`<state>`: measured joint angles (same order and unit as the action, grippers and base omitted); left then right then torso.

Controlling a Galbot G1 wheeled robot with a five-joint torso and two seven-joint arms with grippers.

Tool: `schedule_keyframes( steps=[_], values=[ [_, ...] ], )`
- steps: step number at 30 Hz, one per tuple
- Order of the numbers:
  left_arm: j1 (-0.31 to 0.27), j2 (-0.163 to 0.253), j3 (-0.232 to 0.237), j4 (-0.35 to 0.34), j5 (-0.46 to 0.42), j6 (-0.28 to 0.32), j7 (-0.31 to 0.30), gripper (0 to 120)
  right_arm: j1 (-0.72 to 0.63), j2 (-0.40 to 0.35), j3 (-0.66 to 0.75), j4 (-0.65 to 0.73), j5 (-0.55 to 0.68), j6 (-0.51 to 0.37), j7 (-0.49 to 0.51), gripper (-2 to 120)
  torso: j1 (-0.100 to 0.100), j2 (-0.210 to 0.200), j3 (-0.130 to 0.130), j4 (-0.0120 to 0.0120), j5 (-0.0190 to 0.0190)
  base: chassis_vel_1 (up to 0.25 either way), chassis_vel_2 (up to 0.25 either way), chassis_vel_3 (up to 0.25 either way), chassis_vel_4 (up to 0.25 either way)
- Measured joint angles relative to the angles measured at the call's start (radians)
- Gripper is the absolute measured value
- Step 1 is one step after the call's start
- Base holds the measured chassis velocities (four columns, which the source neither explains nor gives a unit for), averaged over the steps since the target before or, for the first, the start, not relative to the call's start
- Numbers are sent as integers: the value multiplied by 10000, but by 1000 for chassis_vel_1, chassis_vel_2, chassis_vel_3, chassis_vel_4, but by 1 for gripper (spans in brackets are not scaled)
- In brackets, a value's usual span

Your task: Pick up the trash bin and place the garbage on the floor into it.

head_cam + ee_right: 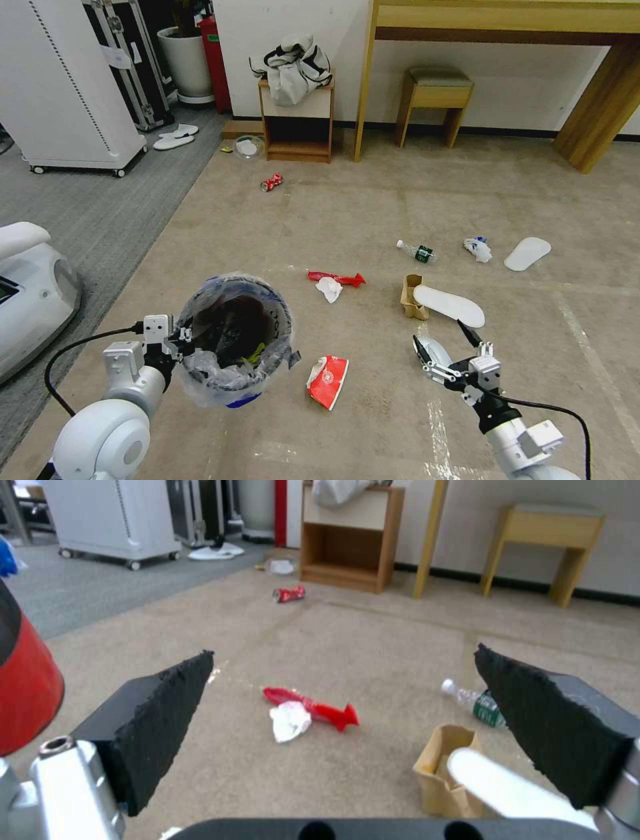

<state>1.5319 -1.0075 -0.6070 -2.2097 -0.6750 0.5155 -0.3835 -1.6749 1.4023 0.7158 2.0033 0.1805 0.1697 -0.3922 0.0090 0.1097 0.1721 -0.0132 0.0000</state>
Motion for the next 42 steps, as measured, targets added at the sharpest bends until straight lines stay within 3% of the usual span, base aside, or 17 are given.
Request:
schedule_keyframes(
  steps=[20, 42],
  values=[
    [-203, -184, -76, 283, -29, -16, -51, 1, 1771, -1073, -1680, -1938, 836, -448, 639, 100, 0, 0, 0, 0, 0, 0, 0, 0, 0],
    [-525, -219, 110, 702, -37, -54, 174, 1, 2998, -2702, -3912, -3395, 3134, -1377, 1837, 100, 1, 0, 1, 0, 0, 0, 0, 0, 0]
  ],
)
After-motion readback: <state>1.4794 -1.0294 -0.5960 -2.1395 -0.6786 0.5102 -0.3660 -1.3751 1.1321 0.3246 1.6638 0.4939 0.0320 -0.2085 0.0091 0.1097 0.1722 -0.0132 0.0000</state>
